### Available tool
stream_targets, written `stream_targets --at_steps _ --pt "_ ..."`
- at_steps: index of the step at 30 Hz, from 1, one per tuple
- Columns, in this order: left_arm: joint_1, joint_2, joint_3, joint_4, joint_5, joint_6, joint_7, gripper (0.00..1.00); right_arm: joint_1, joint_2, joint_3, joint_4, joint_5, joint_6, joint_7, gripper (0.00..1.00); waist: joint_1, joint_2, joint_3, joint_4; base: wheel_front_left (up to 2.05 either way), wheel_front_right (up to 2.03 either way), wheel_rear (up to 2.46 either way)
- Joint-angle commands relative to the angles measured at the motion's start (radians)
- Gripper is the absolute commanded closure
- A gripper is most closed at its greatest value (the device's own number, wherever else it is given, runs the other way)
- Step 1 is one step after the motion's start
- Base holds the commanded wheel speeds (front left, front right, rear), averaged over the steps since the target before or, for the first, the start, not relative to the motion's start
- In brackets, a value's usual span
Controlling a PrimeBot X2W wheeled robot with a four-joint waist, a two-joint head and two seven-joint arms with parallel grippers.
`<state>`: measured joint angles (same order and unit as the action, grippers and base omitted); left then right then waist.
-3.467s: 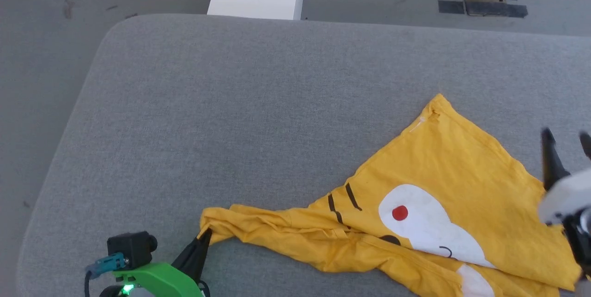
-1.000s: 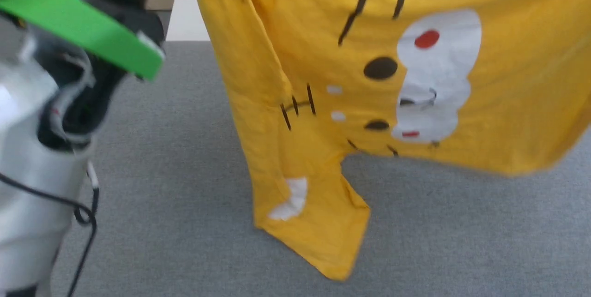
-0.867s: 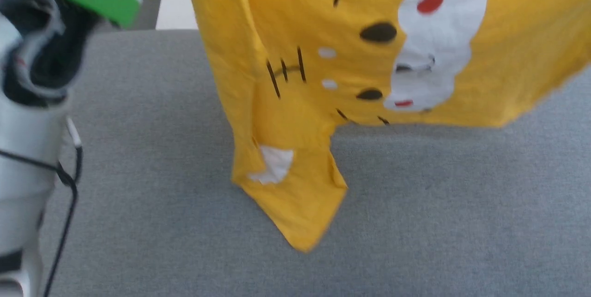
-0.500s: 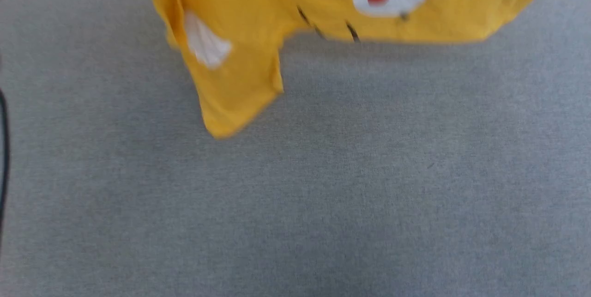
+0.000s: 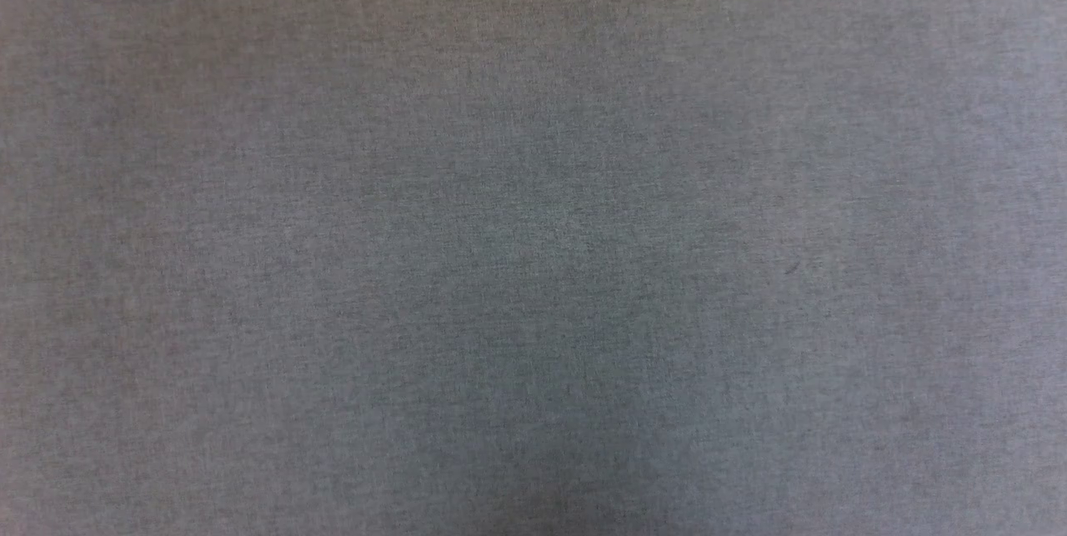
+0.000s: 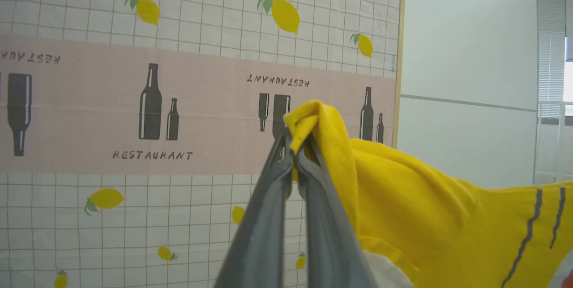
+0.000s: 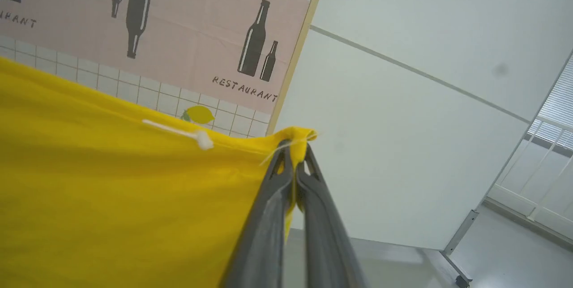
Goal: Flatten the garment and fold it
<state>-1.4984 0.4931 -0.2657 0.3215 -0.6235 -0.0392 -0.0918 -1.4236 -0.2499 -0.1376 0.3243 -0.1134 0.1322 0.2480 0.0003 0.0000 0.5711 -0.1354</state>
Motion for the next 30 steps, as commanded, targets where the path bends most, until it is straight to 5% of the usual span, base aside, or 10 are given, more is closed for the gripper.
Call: stream_targets --at_steps 1,9,15,23,30 --pt "0.063 0.004 -0.011 0.027 0.004 -0.013 -0.006 1.00 0.048 0.005 0.000 0.021 0.008 -0.002 -0.021 1.00 -0.0003 0.0000 0.000 0.011 0.00 0.00 0.00" --pt "0.396 0.044 -0.163 0.124 -0.007 -0.080 0.015 1.00 0.351 0.009 0.089 0.106 0.121 -0.002 -0.049 1.00 -0.0003 0.0000 -0.092 0.046 0.00 0.00 0.00" --pt "0.666 0.088 -0.282 0.078 -0.101 -0.090 0.082 1.00 0.604 -0.013 0.146 0.080 0.242 -0.002 -0.040 1.00 -0.0003 0.0000 -0.188 0.068 0.00 0.00 0.00" --pt "1.006 0.178 -0.405 -0.071 -0.249 -0.091 0.194 1.00 0.934 -0.051 0.161 -0.008 0.329 -0.002 0.038 1.00 -0.0003 0.0000 -0.309 0.086 0.00 0.00 0.00" --pt "1.209 0.218 -0.458 -0.199 -0.309 -0.025 0.275 1.00 1.157 -0.081 0.140 -0.092 0.337 -0.002 0.110 1.00 -0.0003 0.0000 -0.369 0.102 0.00 0.00 0.00"
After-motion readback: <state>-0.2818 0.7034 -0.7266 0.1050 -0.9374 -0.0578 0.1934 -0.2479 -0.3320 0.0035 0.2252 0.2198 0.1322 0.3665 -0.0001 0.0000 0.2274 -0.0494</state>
